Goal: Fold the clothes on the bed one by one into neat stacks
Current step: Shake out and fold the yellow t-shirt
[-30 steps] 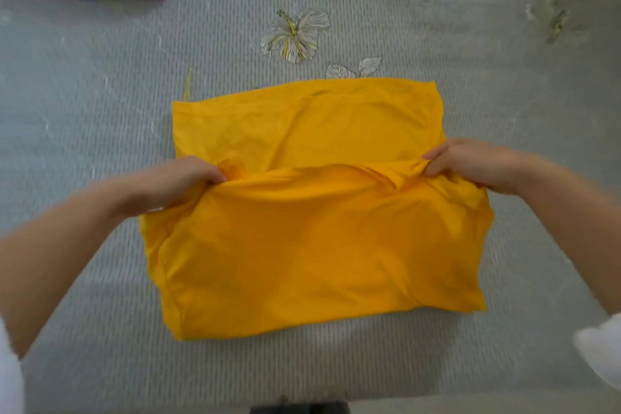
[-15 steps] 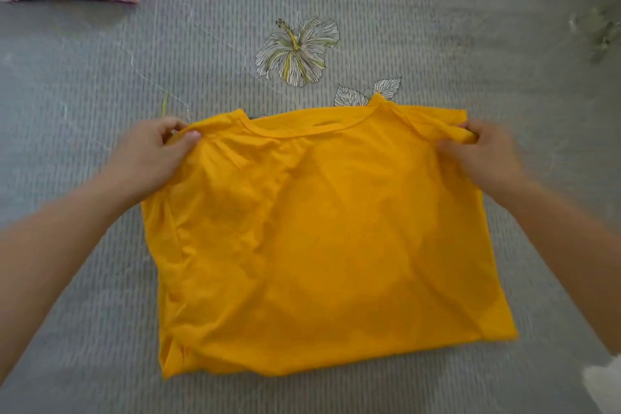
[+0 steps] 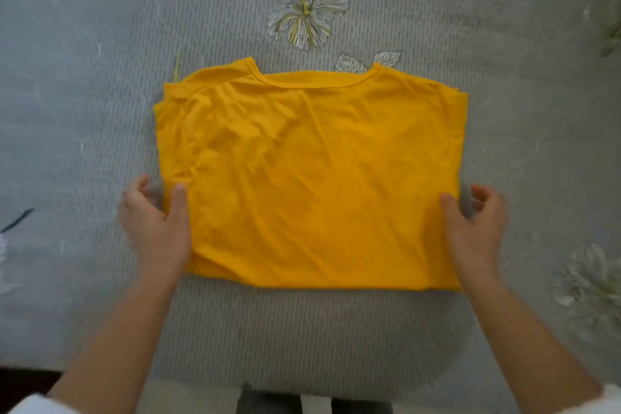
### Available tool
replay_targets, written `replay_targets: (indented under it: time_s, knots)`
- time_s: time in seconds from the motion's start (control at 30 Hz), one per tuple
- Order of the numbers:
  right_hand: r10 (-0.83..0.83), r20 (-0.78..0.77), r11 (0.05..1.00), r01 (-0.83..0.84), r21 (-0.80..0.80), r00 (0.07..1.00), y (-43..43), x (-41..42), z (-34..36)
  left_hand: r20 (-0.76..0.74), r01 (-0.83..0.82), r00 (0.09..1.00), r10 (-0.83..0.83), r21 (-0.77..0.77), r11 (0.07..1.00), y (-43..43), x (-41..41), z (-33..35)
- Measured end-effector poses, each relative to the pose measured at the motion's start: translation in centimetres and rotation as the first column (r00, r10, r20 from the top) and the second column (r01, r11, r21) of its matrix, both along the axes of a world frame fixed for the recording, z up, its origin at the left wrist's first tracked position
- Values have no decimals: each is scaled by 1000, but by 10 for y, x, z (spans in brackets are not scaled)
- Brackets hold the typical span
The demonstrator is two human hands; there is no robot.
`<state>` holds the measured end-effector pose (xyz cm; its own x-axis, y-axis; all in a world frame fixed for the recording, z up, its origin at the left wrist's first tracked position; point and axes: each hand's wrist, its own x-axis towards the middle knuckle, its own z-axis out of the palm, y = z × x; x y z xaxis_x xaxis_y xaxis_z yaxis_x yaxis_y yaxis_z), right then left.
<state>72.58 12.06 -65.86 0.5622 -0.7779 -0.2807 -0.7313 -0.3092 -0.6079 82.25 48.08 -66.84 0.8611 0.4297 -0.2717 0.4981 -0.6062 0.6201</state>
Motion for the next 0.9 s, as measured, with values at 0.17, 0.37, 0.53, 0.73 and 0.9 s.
replay_targets:
  time_s: [0.17,0.37,0.53,0.73,0.9]
  knots:
    - [13,-68,986,-1,164,998,6,-67,-2,-57,-198,979,194,-80,977,9,-76,4]
    - [143,-236,956,-72,284,961,-4,-71,6,-112,-350,936,334,-208,913,17,-85,-1]
    - [163,-229,915,-60,398,960,-24,-67,14,-54,-496,864,501,-265,827,37,-83,-11]
    - [328,-282,840,-142,523,901,-29,-82,20,-69,-437,898,434,-42,899,45,-88,-16]
    - [393,-282,785,-160,599,875,-44,-76,26,95,-323,946,309,242,915,-10,-93,11]
